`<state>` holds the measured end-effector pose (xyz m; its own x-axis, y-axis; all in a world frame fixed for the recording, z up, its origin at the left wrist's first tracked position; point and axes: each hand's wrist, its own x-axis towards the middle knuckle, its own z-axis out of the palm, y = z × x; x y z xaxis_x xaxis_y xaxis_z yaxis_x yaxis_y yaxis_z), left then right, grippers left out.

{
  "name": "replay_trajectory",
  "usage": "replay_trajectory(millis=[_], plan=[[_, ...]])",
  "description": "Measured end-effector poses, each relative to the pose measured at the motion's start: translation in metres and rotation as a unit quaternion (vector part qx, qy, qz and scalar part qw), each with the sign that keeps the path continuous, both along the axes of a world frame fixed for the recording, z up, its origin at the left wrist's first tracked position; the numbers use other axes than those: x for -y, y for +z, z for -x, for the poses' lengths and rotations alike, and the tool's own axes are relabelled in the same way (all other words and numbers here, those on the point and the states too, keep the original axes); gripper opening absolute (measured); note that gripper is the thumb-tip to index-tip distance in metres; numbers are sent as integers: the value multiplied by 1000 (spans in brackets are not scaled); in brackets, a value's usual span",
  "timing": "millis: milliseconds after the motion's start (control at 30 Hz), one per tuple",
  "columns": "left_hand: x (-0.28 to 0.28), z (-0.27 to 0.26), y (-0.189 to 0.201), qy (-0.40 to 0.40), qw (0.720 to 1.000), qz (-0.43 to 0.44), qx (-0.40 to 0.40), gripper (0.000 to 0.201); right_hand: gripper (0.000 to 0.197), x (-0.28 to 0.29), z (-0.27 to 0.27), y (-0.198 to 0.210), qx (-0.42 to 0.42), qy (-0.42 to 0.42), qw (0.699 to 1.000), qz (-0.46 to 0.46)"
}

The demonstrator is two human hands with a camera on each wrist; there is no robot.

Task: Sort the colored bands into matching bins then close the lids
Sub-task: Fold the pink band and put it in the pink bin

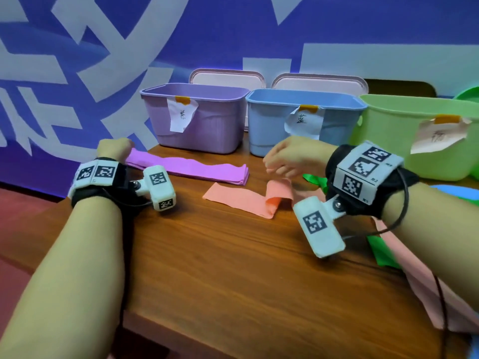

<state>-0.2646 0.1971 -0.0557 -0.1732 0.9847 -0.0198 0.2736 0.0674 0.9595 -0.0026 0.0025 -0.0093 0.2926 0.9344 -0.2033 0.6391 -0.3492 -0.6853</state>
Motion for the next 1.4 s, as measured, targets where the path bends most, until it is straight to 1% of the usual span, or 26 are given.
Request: replay_trajectory(millis=[67,100,167,233,300,333,400,433,467,500,567,600,633,667,767,800,933,1033,1067,1100,1133,1200,1300,1333,1400], plan=[[1,-4,9,-1,998,-36,-52,44,19,21,-9,6,57,3,996,-66],[4,-7,14,-15,997,-48,-63,45,16,32,-14,8,72,7,994,-76],[19,-20,23,-44,994,-77,-70,45,12,52,-27,11,94,4,993,-66],[39,-36,31,-90,988,-113,-54,31,9,70,-40,13,120,0,992,-33],[61,-59,38,-159,975,-135,-74,24,6,86,-53,12,150,2,989,-7],[76,-74,43,-211,963,-140,-97,19,6,93,-59,11,168,7,986,6],[106,-104,47,-331,917,-145,-170,15,9,106,-68,7,193,21,980,38],[119,-120,49,-385,885,-150,-214,14,9,111,-71,5,199,25,978,57],[132,-137,50,-435,847,-149,-266,15,8,115,-74,4,202,29,976,74],[145,-153,50,-478,802,-151,-324,18,7,117,-76,2,204,31,975,86],[166,-183,47,-530,713,-140,-438,27,6,120,-80,0,209,25,973,95],[175,-196,45,-541,684,-118,-475,30,6,121,-81,-1,213,19,972,96],[182,-206,44,-547,665,-98,-498,34,7,121,-83,-2,219,12,971,96],[188,-214,44,-552,657,-83,-507,38,7,121,-84,-3,227,6,969,93],[192,-225,45,-562,661,-41,-495,42,14,117,-86,-6,240,-4,968,74],[191,-226,44,-559,657,-30,-504,44,17,115,-87,-7,237,-5,969,72],[187,-221,42,-528,630,-11,-568,55,19,110,-89,-8,223,22,968,114],[186,-215,44,-511,599,-20,-616,50,21,115,-88,-7,230,63,961,138],[185,-214,44,-511,598,-26,-617,46,22,119,-87,-6,234,74,959,141],[184,-213,44,-511,606,-38,-608,43,22,123,-88,-5,235,83,958,143],[183,-212,45,-511,625,-58,-588,41,24,127,-89,-4,233,92,957,146],[184,-212,50,-503,682,-111,-520,39,29,135,-91,-3,234,109,954,150],[194,-212,69,-476,779,-172,-370,34,34,144,-94,-4,258,107,949,148],[198,-212,77,-470,805,-183,-313,31,35,146,-94,-4,271,100,946,146],[205,-214,92,-448,841,-209,-219,23,33,148,-94,-3,297,84,940,146]])
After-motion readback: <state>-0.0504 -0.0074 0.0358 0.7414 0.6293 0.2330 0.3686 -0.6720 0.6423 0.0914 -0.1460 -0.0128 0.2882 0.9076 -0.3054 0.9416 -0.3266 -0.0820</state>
